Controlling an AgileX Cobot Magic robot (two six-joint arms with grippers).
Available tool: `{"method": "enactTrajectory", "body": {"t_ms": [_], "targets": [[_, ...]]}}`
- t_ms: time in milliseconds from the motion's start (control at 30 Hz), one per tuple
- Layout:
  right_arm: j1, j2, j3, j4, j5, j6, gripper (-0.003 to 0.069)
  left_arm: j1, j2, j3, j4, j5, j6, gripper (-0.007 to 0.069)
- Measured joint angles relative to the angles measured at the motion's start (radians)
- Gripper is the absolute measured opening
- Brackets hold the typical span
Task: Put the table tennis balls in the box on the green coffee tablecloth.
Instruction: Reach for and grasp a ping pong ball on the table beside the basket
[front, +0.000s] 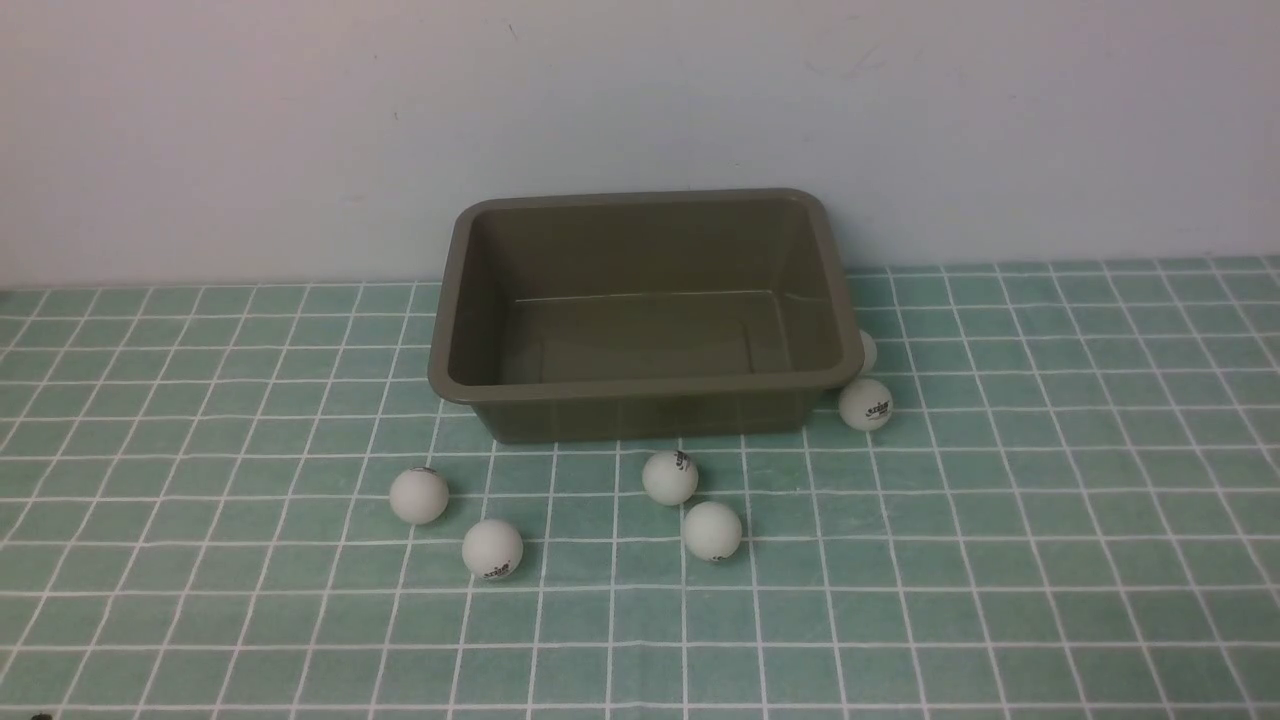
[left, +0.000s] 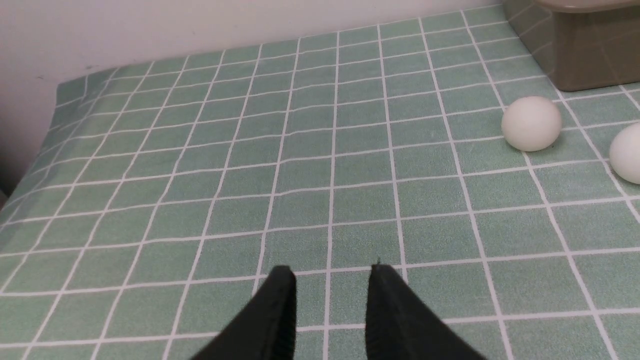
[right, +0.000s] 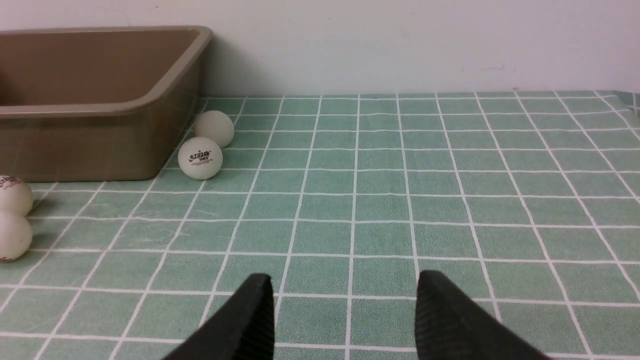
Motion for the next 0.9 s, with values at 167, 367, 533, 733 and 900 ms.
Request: {"method": "enactTrajectory", "body": {"t_ms": [167,367,533,733,900], "targets": [[0.0,0.0,0.001,-0.001,-0.013,0.002,0.0356,0.0,0.0,0.0,0.0,0.0,0.0,0.0185],[0.0,0.0,-0.068,0.061,0.002,0.007,0.0356,0.0,0.0,0.0,0.0,0.0,0.0,0.0185],[0.0,0.021,-0.315,0.078,0.14,0.006,0.0356,0.0,0.0,0.0,0.0,0.0,0.0,0.0185],[0.0,0.097,-0.596,0.087,0.367,0.004,0.0356,0.0,0.0,0.0,0.0,0.0,0.0,0.0185],[0.0,0.105,-0.688,0.13,0.412,0.006,0.0356,0.0,0.0,0.0,0.0,0.0,0.0,0.0185]]}}
